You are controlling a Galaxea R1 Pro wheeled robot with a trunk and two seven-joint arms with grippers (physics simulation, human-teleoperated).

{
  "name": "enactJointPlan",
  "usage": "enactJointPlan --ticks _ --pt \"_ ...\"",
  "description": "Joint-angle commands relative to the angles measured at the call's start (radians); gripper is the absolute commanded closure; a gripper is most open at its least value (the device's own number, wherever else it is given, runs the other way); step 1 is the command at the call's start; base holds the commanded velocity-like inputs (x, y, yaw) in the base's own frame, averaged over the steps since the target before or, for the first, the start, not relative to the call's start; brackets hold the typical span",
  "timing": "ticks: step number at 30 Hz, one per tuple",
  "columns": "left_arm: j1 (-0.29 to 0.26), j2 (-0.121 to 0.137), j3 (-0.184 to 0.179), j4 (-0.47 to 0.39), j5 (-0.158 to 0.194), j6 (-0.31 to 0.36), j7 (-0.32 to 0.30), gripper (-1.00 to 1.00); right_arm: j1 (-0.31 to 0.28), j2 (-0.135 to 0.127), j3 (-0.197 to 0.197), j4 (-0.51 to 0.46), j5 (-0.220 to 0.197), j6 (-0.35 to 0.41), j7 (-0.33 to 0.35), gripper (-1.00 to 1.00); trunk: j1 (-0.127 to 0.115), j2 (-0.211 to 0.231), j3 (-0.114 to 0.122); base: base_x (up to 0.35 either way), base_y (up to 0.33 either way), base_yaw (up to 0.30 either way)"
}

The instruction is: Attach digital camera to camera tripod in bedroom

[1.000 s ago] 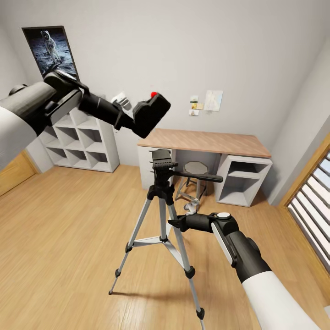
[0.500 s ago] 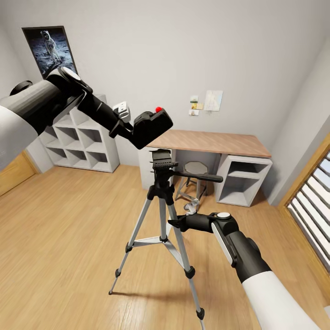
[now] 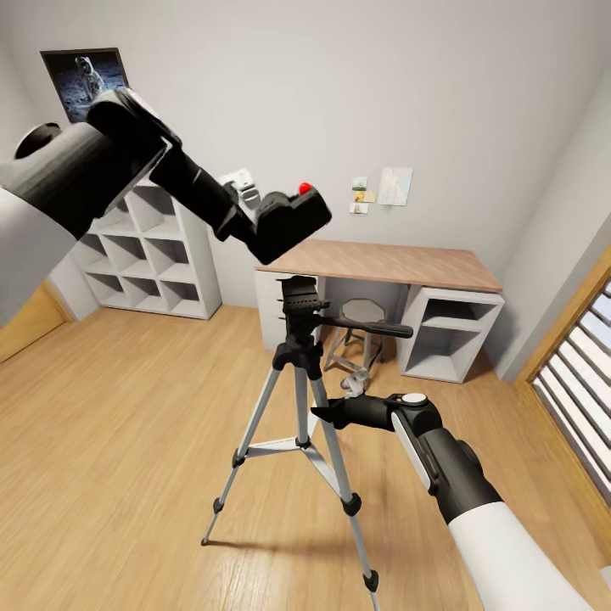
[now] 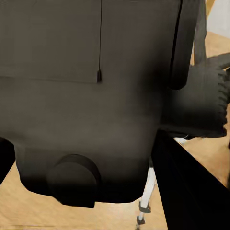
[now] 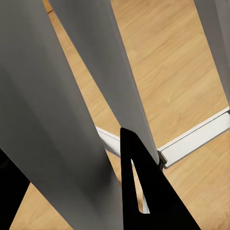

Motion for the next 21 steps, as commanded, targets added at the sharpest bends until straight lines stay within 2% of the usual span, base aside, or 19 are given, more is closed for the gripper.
enactJointPlan --ticks 1,3,4,5,7,14,16,19,20,21 --pt "-0.002 -0.007 -0.004 -0.013 -0.032 0.033 -0.002 1.0 -0.001 0.001 -0.001 0.0 0.008 0.003 0.004 1.0 0.001 -0.002 -0.002 0.0 0.0 0.0" --pt "-0.002 -0.023 -0.004 -0.041 -0.103 0.078 -0.004 1.0 -0.001 0.001 -0.001 0.0 0.008 0.003 0.004 1.0 0.001 -0.002 -0.002 0.0 0.0 0.0" --pt "-0.002 -0.03 -0.004 -0.062 -0.152 0.098 -0.006 1.0 -0.001 0.001 -0.001 0.0 0.008 0.003 0.004 1.0 0.001 -0.002 -0.002 0.0 0.0 0.0" --pt "-0.002 -0.032 -0.003 -0.073 -0.18 0.106 -0.007 1.0 -0.001 0.001 -0.001 0.0 0.008 0.003 0.004 1.0 0.001 -0.002 -0.002 0.0 0.0 0.0" --pt "-0.002 -0.035 -0.003 -0.086 -0.21 0.115 -0.013 1.0 -0.001 0.001 -0.001 0.0 0.008 0.003 0.004 1.0 0.001 -0.002 -0.002 0.0 0.0 0.0" --pt "-0.002 -0.03 -0.004 -0.15 -0.257 0.175 -0.054 1.0 -0.001 0.001 -0.001 0.0 0.008 0.003 0.004 1.0 0.001 -0.002 -0.002 0.0 0.0 0.0" --pt "-0.003 -0.024 -0.005 -0.181 -0.287 0.192 -0.067 1.0 -0.001 0.001 -0.001 0.0 0.007 0.002 0.004 1.0 0.001 -0.002 -0.002 0.0 0.0 0.0" --pt "-0.004 -0.022 -0.004 -0.193 -0.297 0.197 -0.073 1.0 -0.001 0.001 -0.001 0.0 0.006 0.002 0.004 1.0 0.001 -0.002 -0.002 0.0 0.0 0.0" --pt "-0.007 -0.024 -0.004 -0.198 -0.292 0.2 -0.127 1.0 -0.001 0.001 -0.001 0.0 0.006 0.002 0.004 1.0 0.001 -0.002 -0.002 0.0 0.0 0.0" --pt "-0.007 -0.024 -0.004 -0.197 -0.292 0.2 -0.137 1.0 -0.001 0.001 -0.001 0.0 0.006 0.002 0.004 1.0 0.001 -0.002 -0.002 0.0 0.0 0.0"
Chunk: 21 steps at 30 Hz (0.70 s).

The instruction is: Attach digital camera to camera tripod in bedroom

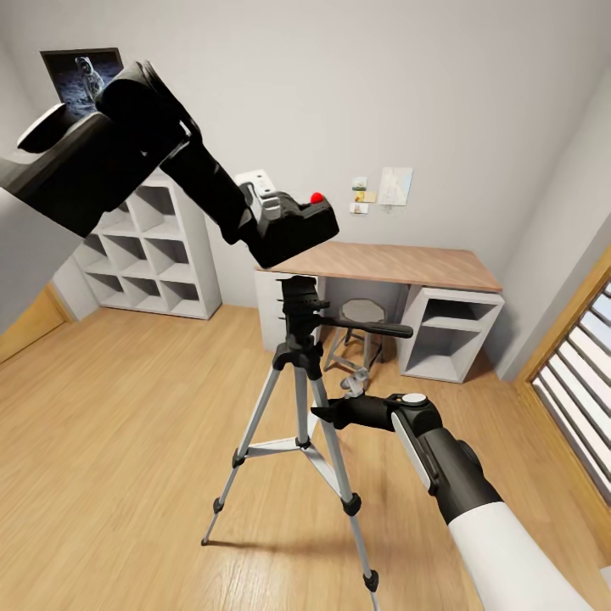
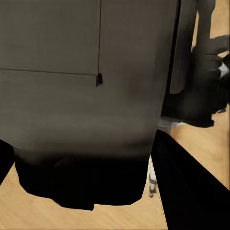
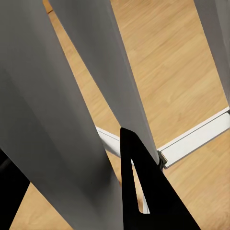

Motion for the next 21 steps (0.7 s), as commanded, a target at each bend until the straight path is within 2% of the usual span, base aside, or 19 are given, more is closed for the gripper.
enactJointPlan --ticks 1,6,7,8,9,18,21 --pt "-0.002 0.002 -0.002 0.0 -0.01 0.008 -0.025 1.0 -0.001 0.001 0.0 0.0 0.006 0.002 0.004 1.0 0.001 -0.002 -0.002 0.0 0.0 0.0" --pt "-0.003 0.0 -0.002 0.029 0.013 0.009 -0.043 1.0 -0.001 0.001 0.0 0.001 0.006 0.002 0.004 1.0 0.001 -0.002 -0.002 0.0 0.0 0.0" --pt "-0.005 -0.003 -0.002 0.056 0.041 0.009 -0.045 1.0 -0.001 0.001 0.0 0.001 0.006 0.002 0.004 1.0 0.001 -0.002 -0.002 0.0 0.0 0.0" --pt "-0.044 -0.015 -0.003 0.153 0.123 0.01 -0.048 1.0 -0.001 0.001 0.0 0.002 0.006 0.002 0.004 1.0 0.001 -0.002 -0.002 0.0 0.0 0.0" --pt "-0.057 -0.016 -0.005 0.169 0.133 0.01 -0.049 1.0 -0.001 0.001 -0.001 0.002 0.006 0.002 0.004 1.0 0.001 -0.002 -0.002 0.0 0.0 0.0" --pt "-0.078 -0.017 -0.017 0.197 0.15 0.009 -0.048 1.0 -0.001 0.001 -0.001 0.002 0.006 0.001 0.004 1.0 0.001 -0.002 -0.002 0.0 0.0 0.0" --pt "-0.079 -0.013 -0.044 0.194 0.15 0.008 -0.049 1.0 -0.001 0.001 -0.001 0.002 0.006 0.001 0.004 1.0 0.001 -0.002 -0.002 0.0 0.0 0.0"
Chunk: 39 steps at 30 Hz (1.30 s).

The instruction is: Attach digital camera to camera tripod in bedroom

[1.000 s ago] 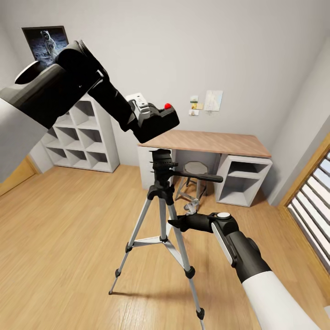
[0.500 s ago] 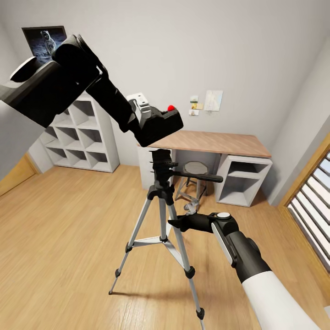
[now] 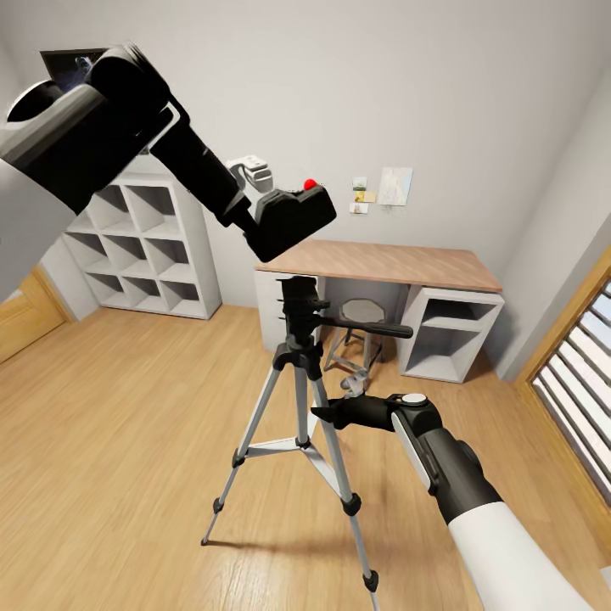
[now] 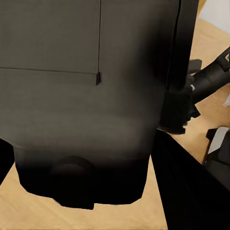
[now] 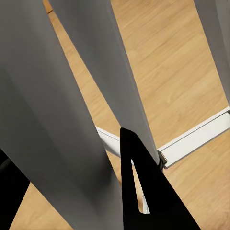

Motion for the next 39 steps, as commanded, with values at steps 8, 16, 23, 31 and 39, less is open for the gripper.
enactJointPlan --ticks 8,16,23,31,39 --pt "-0.003 0.001 -0.123 -0.007 0.02 0.007 -0.009 1.0 -0.001 0.001 0.0 0.0 0.007 0.004 0.004 1.0 0.001 -0.002 -0.002 0.0 0.0 0.0" --pt "-0.003 0.005 -0.187 -0.044 0.052 0.006 -0.009 1.0 -0.001 0.001 0.0 0.0 0.007 0.004 0.004 1.0 0.001 -0.002 -0.002 0.0 0.0 0.0" --pt "-0.003 0.006 -0.196 -0.068 0.056 0.006 -0.009 1.0 -0.001 0.001 0.0 0.001 0.007 0.004 0.004 1.0 0.001 -0.002 -0.002 0.0 0.0 0.0" --pt "-0.003 0.008 -0.197 -0.072 0.055 0.005 -0.008 1.0 -0.001 0.001 0.0 0.001 0.008 0.003 0.004 1.0 0.001 -0.002 -0.002 0.0 0.0 0.0" --pt "-0.003 0.016 -0.184 -0.074 0.054 -0.005 0.004 1.0 -0.001 0.004 -0.002 0.004 0.006 0.005 0.001 1.0 0.001 -0.002 -0.002 0.0 0.0 0.0"
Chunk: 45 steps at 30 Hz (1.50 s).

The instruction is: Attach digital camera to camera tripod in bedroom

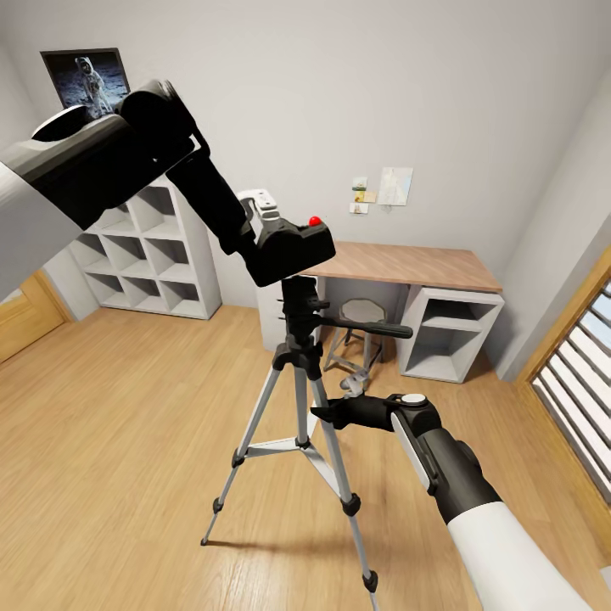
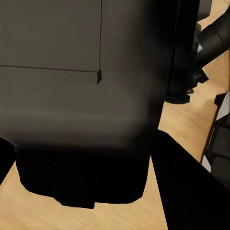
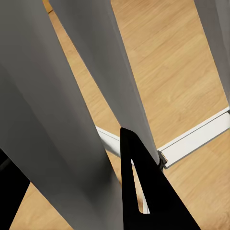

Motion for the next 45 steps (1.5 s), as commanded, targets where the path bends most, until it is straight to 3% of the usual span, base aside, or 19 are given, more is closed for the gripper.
enactJointPlan --ticks 1,9,34,35,41,42,45 --pt "-0.002 0.002 0.002 -0.001 0.0 0.009 -0.005 1.0 -0.001 -0.001 0.0 0.0 0.006 0.006 0.003 1.0 0.001 -0.002 -0.002 0.0 0.0 0.0" --pt "-0.002 0.001 0.036 -0.004 -0.006 0.011 -0.006 1.0 0.0 -0.011 0.001 -0.001 -0.006 0.006 0.002 1.0 0.001 -0.002 -0.002 0.0 0.0 0.0" --pt "-0.002 -0.002 0.019 -0.009 -0.01 0.01 -0.006 1.0 -0.001 -0.012 0.001 -0.002 -0.007 0.007 0.002 1.0 0.001 -0.002 -0.002 0.0 0.0 0.0" --pt "-0.002 -0.002 0.019 -0.009 -0.01 0.011 -0.006 1.0 -0.001 -0.012 0.001 -0.002 0.011 0.007 0.002 1.0 0.001 -0.002 -0.002 0.0 0.0 0.0" --pt "-0.002 -0.002 0.019 -0.009 -0.01 0.01 -0.007 1.0 -0.001 -0.012 0.001 -0.001 0.011 0.006 0.002 1.0 0.001 -0.002 -0.002 0.0 0.0 0.0" --pt "-0.002 -0.002 0.02 -0.009 -0.009 0.01 -0.007 -1.0 -0.001 -0.012 0.001 -0.001 0.011 0.006 0.002 1.0 0.001 -0.002 -0.002 0.0 0.0 0.0" --pt "-0.002 -0.002 0.021 -0.01 -0.008 0.01 -0.007 -1.0 -0.001 -0.012 0.001 -0.002 0.011 0.006 0.002 1.0 0.001 -0.002 -0.002 0.0 0.0 0.0"
